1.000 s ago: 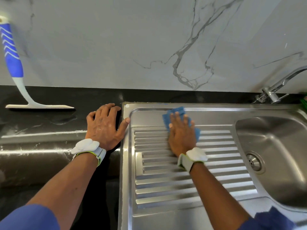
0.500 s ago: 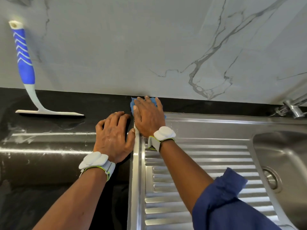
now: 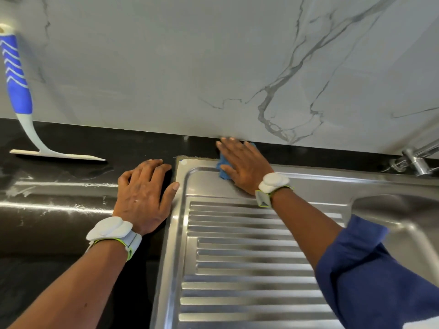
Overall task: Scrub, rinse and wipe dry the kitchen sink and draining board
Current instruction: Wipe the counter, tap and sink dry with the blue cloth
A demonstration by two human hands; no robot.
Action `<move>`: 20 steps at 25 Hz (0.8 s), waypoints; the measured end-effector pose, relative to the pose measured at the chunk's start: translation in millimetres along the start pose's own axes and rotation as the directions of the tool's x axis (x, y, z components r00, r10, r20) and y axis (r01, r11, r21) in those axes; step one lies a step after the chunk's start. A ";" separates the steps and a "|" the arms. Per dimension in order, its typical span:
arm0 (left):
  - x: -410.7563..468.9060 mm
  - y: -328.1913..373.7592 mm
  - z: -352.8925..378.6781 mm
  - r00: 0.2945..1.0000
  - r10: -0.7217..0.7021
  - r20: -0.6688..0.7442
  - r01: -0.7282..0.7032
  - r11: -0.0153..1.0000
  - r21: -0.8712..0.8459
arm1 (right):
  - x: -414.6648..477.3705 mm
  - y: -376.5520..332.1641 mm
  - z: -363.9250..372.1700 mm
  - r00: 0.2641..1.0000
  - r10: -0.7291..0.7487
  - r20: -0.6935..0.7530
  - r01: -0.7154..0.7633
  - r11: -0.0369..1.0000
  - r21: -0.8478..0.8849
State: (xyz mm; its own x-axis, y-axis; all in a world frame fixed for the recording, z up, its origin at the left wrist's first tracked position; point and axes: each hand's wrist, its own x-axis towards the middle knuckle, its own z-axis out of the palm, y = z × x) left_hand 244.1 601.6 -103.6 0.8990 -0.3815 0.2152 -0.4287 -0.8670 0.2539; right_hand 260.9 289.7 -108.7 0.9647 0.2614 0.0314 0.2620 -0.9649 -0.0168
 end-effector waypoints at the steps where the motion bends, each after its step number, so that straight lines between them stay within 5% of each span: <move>1: 0.3 3.0 -0.6 1.000 0.003 0.002 -0.003 1.000 0.018 | -21.0 26.5 -1.8 0.999 0.038 -0.006 -0.038 0.999 0.009; 6: 7.8 45.6 -5.9 0.998 0.065 0.013 -0.066 0.991 0.114 | -143.9 178.1 1.9 0.935 0.338 -0.102 -0.333 0.941 0.068; 9: 24.9 136.8 14.1 0.999 0.043 -0.001 -0.042 0.998 0.056 | -209.9 249.0 -0.4 0.752 0.647 -0.125 -0.632 0.762 0.142; 15: 41.4 297.2 64.7 0.993 0.108 0.047 -0.105 0.992 -0.063 | -232.3 269.2 6.1 0.650 0.751 -0.120 -0.718 0.658 0.229; 20: 46.9 378.7 86.7 0.975 0.213 0.069 -0.206 0.974 -0.094 | -297.0 316.0 3.8 0.918 0.380 -0.116 -0.361 0.919 0.158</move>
State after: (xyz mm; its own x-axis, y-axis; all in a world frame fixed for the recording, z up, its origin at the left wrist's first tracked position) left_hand 131.7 227.6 -79.2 0.7909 -0.5787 0.1991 -0.6115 -0.7356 0.2914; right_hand 57.3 -92.8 -127.1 0.9819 -0.1294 0.1381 -0.1030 -0.9775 -0.1842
